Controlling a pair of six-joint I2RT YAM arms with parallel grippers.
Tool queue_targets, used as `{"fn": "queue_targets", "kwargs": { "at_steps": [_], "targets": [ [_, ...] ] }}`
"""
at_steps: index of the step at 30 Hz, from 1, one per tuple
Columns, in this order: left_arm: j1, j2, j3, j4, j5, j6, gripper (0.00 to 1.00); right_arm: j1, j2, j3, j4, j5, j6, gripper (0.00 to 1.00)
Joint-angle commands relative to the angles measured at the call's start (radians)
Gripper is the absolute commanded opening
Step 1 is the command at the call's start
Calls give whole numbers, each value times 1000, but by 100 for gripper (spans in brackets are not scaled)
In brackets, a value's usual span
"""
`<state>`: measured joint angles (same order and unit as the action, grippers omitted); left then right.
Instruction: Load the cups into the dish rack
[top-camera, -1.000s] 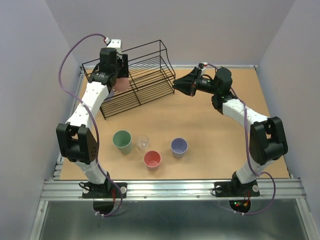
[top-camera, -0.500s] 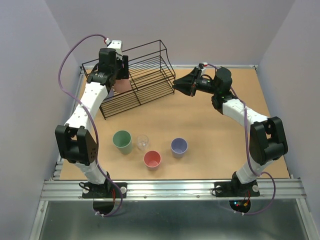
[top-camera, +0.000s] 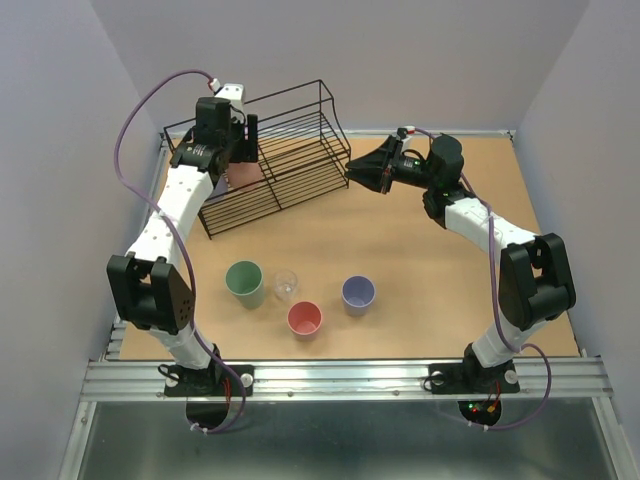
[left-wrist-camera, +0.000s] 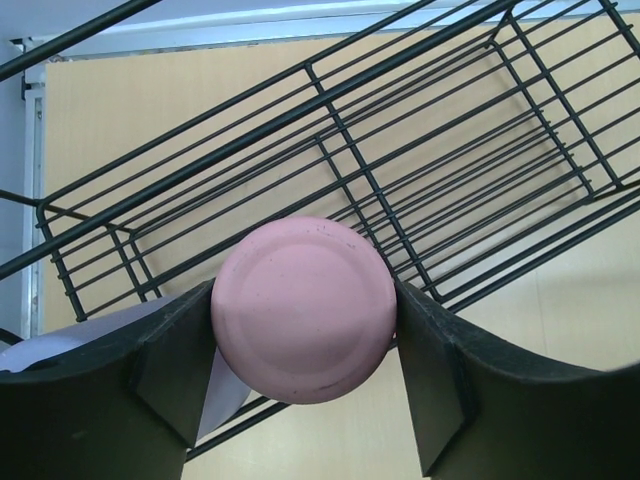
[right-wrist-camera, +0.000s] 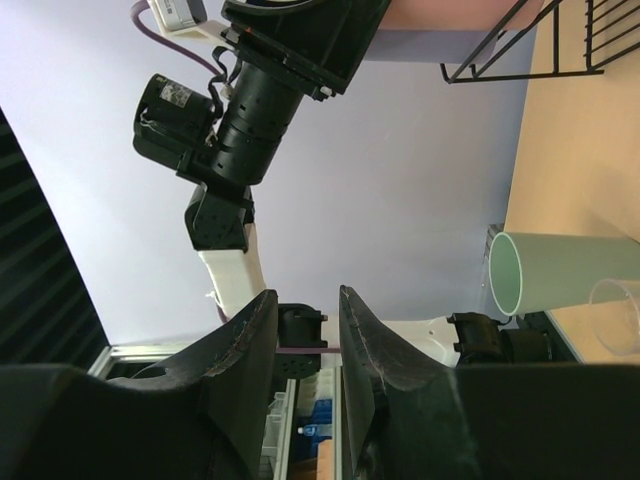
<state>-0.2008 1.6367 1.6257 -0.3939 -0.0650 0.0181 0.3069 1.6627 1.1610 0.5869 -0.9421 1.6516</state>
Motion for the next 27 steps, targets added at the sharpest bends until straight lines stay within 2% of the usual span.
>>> {"fn": "queue_targets", "kwargs": {
  "at_steps": [1, 3, 5, 11, 19, 20, 21, 22, 23, 25, 27],
  "targets": [
    [1, -61, 23, -28, -24, 5, 88, -5, -29, 12, 18, -18, -22, 36],
    [1, -72, 20, -17, -32, -1, 96, -3, -32, 11, 14, -17, -24, 36],
    [3, -78, 26, -11, -44, -7, 99, -3, -35, 11, 10, -18, -29, 36],
    [1, -86, 63, -3, -53, -7, 99, -3, -38, 14, 1, -17, -35, 36],
    [1, -100, 200, -23, -94, -39, 99, -5, -40, 41, -66, -21, -94, 37],
    [1, -106, 212, -25, -94, -53, 98, 3, -38, 74, -122, -29, -142, 37],
    [1, -119, 233, -26, -82, -90, 98, 9, -35, 183, -233, -15, -338, 39],
    [1, -129, 240, -28, -64, -104, 98, 17, -31, 262, -504, 5, -445, 40],
    [-3, -139, 240, -28, -46, -119, 98, 41, 0, 328, -623, 23, -535, 41],
    [-5, -181, 221, -26, -52, -161, 98, 69, 41, 485, -787, 49, -701, 43],
    [-5, -210, 200, -23, -53, -170, 98, 129, 127, 584, -1003, 66, -792, 46]
  ]
}}
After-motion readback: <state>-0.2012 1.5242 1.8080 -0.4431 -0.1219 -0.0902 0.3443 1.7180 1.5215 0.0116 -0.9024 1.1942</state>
